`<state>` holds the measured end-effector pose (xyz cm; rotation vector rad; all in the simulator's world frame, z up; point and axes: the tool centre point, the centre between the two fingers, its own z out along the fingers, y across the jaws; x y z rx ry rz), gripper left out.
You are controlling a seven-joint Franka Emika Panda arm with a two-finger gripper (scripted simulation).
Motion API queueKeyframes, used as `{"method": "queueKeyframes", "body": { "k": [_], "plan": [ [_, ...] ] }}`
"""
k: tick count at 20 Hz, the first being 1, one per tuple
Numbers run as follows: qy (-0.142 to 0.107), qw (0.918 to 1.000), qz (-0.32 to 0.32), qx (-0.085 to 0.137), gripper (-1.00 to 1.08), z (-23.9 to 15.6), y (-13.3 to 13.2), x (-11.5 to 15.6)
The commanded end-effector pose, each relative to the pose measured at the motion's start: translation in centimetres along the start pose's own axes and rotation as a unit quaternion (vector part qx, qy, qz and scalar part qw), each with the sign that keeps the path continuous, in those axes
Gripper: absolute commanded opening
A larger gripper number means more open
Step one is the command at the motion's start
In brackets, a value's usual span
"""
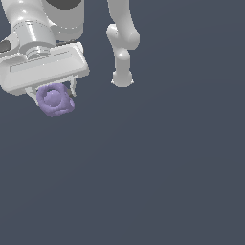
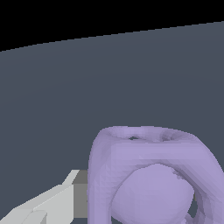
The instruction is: Pick up the object and move it to a goal position.
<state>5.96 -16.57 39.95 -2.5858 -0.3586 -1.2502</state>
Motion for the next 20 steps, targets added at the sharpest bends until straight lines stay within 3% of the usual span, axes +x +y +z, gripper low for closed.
{"method": "queueKeyframes", "body": {
  "k": [1,11,20],
  "plan": [
    [0.022,0.9997,-0.009,0.008,-1.0,-1.5,0.8,1.4],
    [0.092,0.9945,-0.035,0.035,-1.0,-6.7,3.7,5.3],
    [0.117,0.9912,-0.042,0.046,-1.0,-8.7,4.9,6.6]
  ]
}}
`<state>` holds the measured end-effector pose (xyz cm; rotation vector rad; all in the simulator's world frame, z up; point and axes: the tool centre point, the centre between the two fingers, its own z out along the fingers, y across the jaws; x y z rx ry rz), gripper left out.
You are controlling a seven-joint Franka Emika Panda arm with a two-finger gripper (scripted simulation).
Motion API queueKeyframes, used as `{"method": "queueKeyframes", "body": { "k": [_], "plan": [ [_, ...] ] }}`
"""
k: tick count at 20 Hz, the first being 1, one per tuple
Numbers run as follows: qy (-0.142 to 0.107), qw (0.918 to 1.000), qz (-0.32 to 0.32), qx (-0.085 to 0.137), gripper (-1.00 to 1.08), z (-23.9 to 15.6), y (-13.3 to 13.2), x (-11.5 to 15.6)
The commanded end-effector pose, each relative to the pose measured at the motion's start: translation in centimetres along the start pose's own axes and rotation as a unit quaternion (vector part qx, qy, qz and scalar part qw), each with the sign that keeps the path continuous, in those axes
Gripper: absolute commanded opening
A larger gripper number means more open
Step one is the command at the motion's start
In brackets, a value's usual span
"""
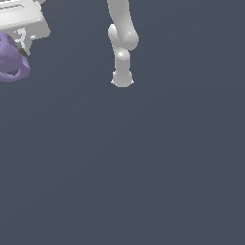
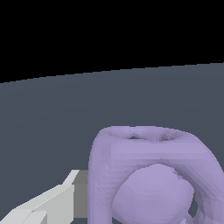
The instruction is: Pick up the object and move it to a goal position.
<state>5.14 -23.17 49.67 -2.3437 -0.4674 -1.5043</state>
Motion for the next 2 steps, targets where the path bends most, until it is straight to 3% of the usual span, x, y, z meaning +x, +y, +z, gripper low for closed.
{"method": "queueKeyframes", "body": {
  "k": [1,2],
  "plan": [
    [0.003,1.0,-0.001,0.002,-1.0,-0.18,0.11,0.2],
    [0.003,1.0,-0.001,0.002,-1.0,-0.17,0.12,0.2]
  ]
}}
